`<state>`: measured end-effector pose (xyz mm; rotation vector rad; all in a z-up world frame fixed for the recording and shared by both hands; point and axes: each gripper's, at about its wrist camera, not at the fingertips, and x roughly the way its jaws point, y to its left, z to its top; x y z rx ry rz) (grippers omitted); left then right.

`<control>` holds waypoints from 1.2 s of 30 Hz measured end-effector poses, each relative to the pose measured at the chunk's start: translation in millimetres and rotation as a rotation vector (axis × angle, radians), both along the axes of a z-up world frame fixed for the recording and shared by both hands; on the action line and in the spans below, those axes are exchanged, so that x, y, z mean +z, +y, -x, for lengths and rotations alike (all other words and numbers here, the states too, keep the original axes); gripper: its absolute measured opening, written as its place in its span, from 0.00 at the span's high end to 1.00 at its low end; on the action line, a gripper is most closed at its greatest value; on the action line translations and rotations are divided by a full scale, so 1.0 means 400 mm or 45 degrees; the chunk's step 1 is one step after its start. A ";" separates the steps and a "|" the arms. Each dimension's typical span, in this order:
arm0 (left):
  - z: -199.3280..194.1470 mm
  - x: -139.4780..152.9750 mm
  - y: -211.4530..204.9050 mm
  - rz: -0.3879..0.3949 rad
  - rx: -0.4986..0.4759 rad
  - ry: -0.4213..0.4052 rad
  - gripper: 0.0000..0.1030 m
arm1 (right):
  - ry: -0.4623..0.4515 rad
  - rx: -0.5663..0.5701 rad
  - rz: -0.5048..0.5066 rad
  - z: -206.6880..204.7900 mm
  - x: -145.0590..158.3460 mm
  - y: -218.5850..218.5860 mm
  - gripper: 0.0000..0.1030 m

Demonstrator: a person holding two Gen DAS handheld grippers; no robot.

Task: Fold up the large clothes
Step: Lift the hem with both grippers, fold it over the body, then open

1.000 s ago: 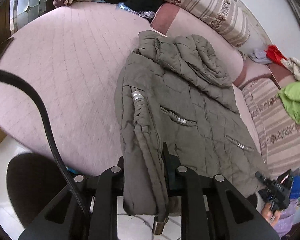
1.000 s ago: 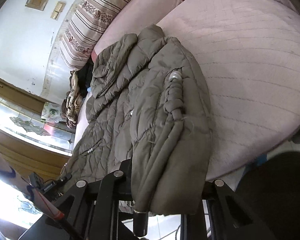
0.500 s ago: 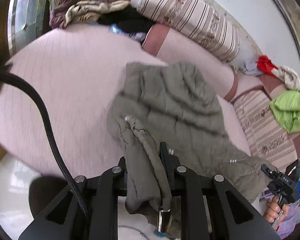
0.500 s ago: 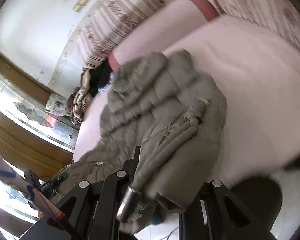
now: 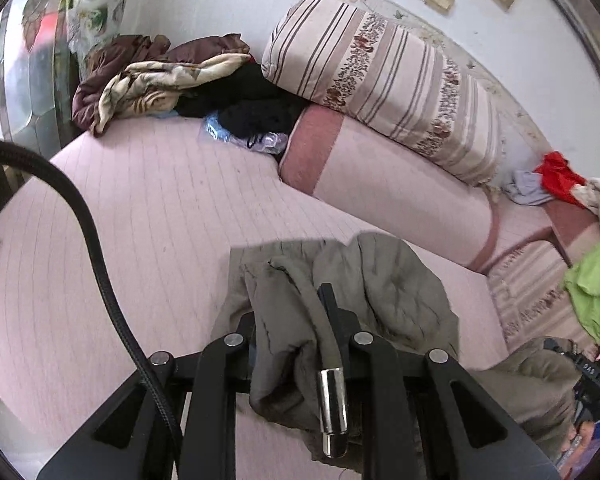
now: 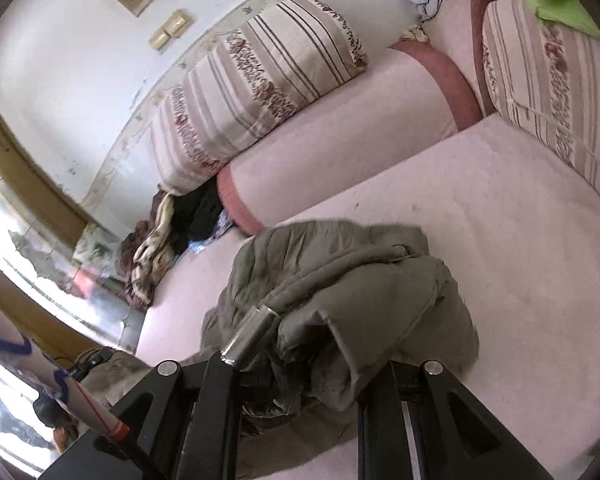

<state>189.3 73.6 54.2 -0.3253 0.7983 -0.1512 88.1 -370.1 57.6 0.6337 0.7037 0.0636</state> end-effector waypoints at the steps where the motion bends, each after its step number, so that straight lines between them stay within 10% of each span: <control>1: -0.041 -0.001 -0.010 -0.016 0.007 0.005 0.81 | 0.008 -0.008 0.006 -0.034 0.001 -0.005 0.84; 14: -0.446 -0.149 -0.081 -0.193 0.103 0.166 0.81 | 0.186 -0.155 0.073 -0.473 -0.107 -0.087 0.83; 27: -0.655 -0.355 -0.163 -0.376 0.133 0.333 0.78 | 0.364 -0.199 0.158 -0.677 -0.329 -0.101 0.82; 32: -0.643 -0.326 -0.141 -0.255 0.111 0.320 0.67 | 0.372 -0.218 0.096 -0.672 -0.353 -0.121 0.78; 36: -0.592 -0.246 -0.096 -0.075 0.064 0.219 0.41 | 0.303 -0.218 0.047 -0.642 -0.304 -0.121 0.47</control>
